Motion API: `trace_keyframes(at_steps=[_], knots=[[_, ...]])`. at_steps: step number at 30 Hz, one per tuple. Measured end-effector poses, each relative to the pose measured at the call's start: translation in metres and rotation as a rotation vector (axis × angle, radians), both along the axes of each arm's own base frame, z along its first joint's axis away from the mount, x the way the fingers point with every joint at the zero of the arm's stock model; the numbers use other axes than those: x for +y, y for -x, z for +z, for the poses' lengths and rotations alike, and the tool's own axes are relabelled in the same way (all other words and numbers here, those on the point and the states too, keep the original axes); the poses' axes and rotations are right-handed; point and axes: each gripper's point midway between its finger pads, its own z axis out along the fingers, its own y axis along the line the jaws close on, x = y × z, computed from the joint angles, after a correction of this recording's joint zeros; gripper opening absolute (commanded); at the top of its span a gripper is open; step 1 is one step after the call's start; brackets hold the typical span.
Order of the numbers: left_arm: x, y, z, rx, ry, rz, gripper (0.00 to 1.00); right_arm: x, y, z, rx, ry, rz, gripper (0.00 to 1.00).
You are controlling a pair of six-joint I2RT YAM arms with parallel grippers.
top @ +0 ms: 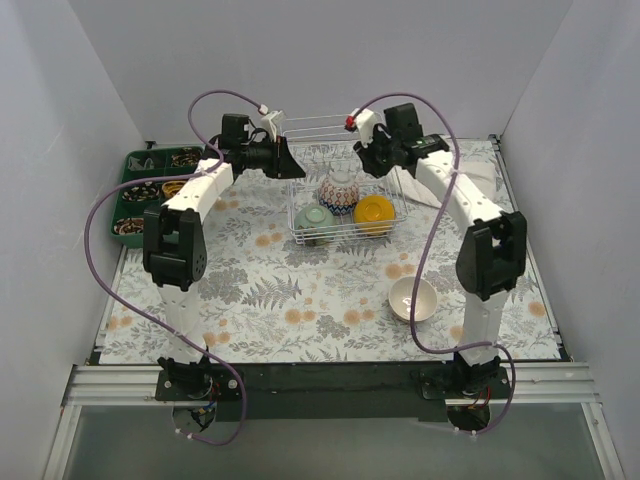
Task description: Load the bowls into the dish rack
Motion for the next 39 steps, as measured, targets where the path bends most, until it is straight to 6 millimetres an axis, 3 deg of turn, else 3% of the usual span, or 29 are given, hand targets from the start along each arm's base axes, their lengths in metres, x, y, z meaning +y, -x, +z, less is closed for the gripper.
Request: trace_keyframes(at_steps=[2,5,11,16,21,25,30,39], knots=[[0.003,-0.001,-0.001,-0.010,-0.021,0.011,0.33,-0.015,0.015,0.016,-0.006,-0.007,0.013,0.47],[0.008,0.001,-0.001,-0.023,-0.058,0.031,0.39,-0.039,0.046,0.027,0.001,0.008,0.051,0.50],[0.027,0.006,0.010,-0.076,-0.154,0.110,0.53,-0.080,0.151,0.008,0.077,0.065,0.204,0.54],[0.049,0.007,0.019,-0.136,-0.256,0.206,0.55,-0.106,0.236,0.002,0.034,0.142,0.367,0.56],[0.066,0.016,0.015,-0.151,-0.338,0.257,0.56,-0.121,0.292,-0.025,0.092,0.220,0.530,0.56],[0.077,0.027,0.005,-0.147,-0.391,0.272,0.56,-0.131,0.315,-0.053,0.189,0.279,0.633,0.56],[0.087,0.048,0.002,-0.150,-0.429,0.278,0.58,-0.132,0.319,-0.068,0.245,0.312,0.702,0.57],[0.101,0.091,0.043,-0.247,-0.430,0.302,0.63,-0.139,0.347,-0.094,0.260,0.399,0.817,0.57]])
